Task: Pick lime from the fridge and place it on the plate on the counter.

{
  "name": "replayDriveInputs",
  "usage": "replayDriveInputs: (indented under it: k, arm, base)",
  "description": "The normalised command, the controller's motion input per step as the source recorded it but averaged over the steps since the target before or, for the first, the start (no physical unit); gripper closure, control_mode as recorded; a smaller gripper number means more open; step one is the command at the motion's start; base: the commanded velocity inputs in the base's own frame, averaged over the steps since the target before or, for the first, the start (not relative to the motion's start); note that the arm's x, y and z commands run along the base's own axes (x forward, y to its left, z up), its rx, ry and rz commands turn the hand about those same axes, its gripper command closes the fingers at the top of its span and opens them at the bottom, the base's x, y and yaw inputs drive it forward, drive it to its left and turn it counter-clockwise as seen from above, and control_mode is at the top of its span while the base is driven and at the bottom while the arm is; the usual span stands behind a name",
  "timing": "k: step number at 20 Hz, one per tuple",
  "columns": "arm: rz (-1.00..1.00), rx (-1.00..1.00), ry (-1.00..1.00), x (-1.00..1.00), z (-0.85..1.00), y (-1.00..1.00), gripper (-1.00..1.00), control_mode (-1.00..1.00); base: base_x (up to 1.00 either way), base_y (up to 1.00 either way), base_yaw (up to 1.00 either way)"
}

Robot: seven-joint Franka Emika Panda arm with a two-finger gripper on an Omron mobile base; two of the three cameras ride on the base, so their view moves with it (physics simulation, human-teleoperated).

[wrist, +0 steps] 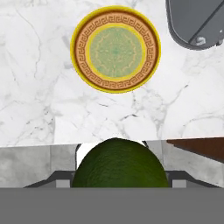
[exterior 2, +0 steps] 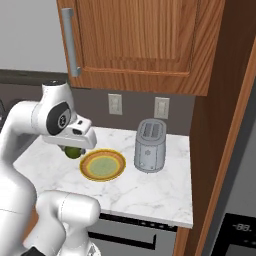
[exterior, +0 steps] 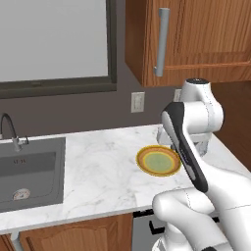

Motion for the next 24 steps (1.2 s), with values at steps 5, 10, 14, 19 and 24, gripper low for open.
replayDriveInputs:
  k: [5,10,14,19,24]
  arm:
    - [0.00,0.00,0.00,0.40,-0.51,-0.05,1.00,-1.00]
    - [0.00,0.00,0.00,0.41,-0.45,-0.02,1.00,-1.00]
    - [0.00,0.00,0.00,0.44,-0.38,-0.01,1.00,-1.00]
    - [0.00,0.00,0.00,0.37,-0.41,-0.03,1.00,-1.00]
    - [0.00,0.00,0.00,0.40,-0.35,-0.03,1.00,-1.00]
  base:
    - [0.00,0.00,0.00]
    - [0.00,0.00,0.00]
    - [0.00,0.00,0.00]
    - [0.00,0.00,0.00]
    - [0.00,0.00,0.00]
